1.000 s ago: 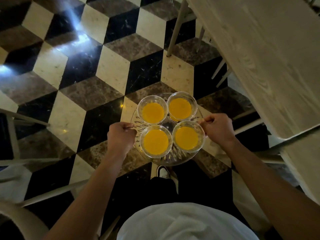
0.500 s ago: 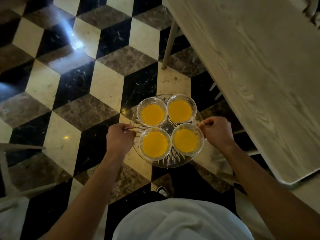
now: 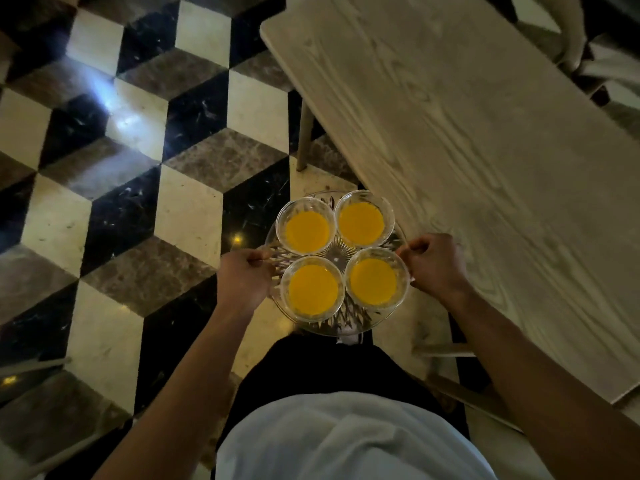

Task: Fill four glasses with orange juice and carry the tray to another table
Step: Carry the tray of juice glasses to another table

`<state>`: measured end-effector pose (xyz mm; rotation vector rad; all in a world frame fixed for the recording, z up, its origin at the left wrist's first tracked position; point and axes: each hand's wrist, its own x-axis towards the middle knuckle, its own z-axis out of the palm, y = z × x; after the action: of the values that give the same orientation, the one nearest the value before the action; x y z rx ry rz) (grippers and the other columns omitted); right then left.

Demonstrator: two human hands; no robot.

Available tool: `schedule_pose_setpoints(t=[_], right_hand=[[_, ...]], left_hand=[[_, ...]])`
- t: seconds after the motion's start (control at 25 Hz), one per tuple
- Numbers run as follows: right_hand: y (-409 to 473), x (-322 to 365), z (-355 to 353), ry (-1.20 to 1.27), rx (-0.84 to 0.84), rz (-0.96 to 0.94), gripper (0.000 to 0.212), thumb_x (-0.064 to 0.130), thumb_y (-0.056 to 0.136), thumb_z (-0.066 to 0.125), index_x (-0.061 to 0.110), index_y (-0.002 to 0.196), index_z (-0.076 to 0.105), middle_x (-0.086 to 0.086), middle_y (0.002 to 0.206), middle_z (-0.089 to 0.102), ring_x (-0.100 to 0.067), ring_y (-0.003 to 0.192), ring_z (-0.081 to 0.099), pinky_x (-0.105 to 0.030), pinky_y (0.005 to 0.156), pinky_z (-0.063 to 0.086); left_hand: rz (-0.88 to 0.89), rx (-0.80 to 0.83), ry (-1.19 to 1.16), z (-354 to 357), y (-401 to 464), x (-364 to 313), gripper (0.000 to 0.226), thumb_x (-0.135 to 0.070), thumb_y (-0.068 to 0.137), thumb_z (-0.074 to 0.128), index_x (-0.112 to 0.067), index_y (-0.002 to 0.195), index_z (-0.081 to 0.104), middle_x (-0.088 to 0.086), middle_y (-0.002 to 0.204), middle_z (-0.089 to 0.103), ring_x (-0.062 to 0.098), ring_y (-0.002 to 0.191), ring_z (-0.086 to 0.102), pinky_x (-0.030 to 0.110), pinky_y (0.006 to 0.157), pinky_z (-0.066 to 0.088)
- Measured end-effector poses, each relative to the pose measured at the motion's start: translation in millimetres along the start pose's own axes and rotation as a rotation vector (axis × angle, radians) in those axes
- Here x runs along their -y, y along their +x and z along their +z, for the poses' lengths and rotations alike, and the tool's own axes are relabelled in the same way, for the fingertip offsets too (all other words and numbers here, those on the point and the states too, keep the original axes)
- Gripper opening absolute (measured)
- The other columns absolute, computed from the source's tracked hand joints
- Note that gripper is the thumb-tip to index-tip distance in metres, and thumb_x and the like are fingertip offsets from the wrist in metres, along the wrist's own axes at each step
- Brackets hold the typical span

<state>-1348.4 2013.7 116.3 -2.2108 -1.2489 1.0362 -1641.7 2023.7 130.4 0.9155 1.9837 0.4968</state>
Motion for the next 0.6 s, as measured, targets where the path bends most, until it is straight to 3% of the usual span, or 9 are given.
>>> schedule_pose_setpoints(t=[0.12, 0.2, 0.28, 0.36, 0.48, 0.6], right_hand=[[22.2, 0.0, -12.4, 0.033, -0.038, 0.051, 0.014, 0.018, 0.086, 0.073, 0.018, 0.073, 0.077, 0.004, 0.058, 0.072, -0.011, 0.057, 0.071, -0.031, 0.056, 0.058], [36.3, -1.9, -21.3, 0.045, -0.086, 0.093, 0.012, 0.019, 0.086, 0.073, 0.018, 0.075, 0.078, 0.005, 0.065, 0.073, -0.015, 0.064, 0.072, -0.032, 0.063, 0.059], [48.1, -4.4, -29.2, 0.06, -0.13, 0.133, 0.013, 0.02, 0.086, 0.074, 0.018, 0.074, 0.077, 0.007, 0.064, 0.072, -0.009, 0.062, 0.07, -0.025, 0.06, 0.054], [61.9, -6.1, -36.2, 0.086, -0.182, 0.18, 0.012, 0.02, 0.085, 0.076, 0.015, 0.074, 0.078, 0.006, 0.063, 0.072, -0.008, 0.061, 0.068, -0.023, 0.058, 0.053], [79.0, -6.1, -45.0, 0.141, -0.261, 0.28, 0.008, 0.021, 0.084, 0.078, 0.015, 0.077, 0.08, 0.005, 0.066, 0.074, -0.011, 0.064, 0.071, -0.029, 0.063, 0.06], [91.3, -8.8, -47.3, 0.19, -0.346, 0.388, 0.006, 0.02, 0.082, 0.078, 0.017, 0.078, 0.08, 0.008, 0.065, 0.074, 0.0, 0.058, 0.068, -0.02, 0.055, 0.057]], left_hand=[[0.014, 0.076, -0.005, 14.0, 25.6, -30.4, 0.01, -0.011, 0.09, 0.076, -0.016, 0.083, 0.079, 0.013, 0.078, 0.078, 0.038, 0.078, 0.076, 0.057, 0.077, 0.065], [0.056, 0.102, 0.039, 27.8, 46.1, -50.6, 0.013, -0.014, 0.089, 0.078, -0.02, 0.078, 0.079, 0.0, 0.064, 0.076, 0.017, 0.06, 0.074, 0.037, 0.059, 0.065], [0.125, 0.133, 0.091, 41.8, 63.0, -74.5, 0.023, -0.013, 0.091, 0.076, -0.025, 0.071, 0.074, -0.012, 0.056, 0.072, 0.002, 0.042, 0.063, 0.018, 0.039, 0.049], [0.203, 0.175, 0.16, 57.4, 84.8, -97.7, 0.026, -0.012, 0.091, 0.075, -0.028, 0.071, 0.072, -0.012, 0.06, 0.073, 0.001, 0.055, 0.068, 0.017, 0.047, 0.051], [0.278, 0.237, 0.26, 79.6, 114.7, -133.5, 0.013, -0.006, 0.091, 0.073, -0.017, 0.096, 0.079, -0.001, 0.093, 0.078, 0.015, 0.084, 0.073, 0.034, 0.077, 0.061], [0.364, 0.328, 0.323, 102.3, 143.4, -173.3, 0.021, -0.004, 0.09, 0.07, -0.013, 0.108, 0.078, 0.002, 0.097, 0.077, 0.013, 0.078, 0.073, 0.024, 0.065, 0.057]])
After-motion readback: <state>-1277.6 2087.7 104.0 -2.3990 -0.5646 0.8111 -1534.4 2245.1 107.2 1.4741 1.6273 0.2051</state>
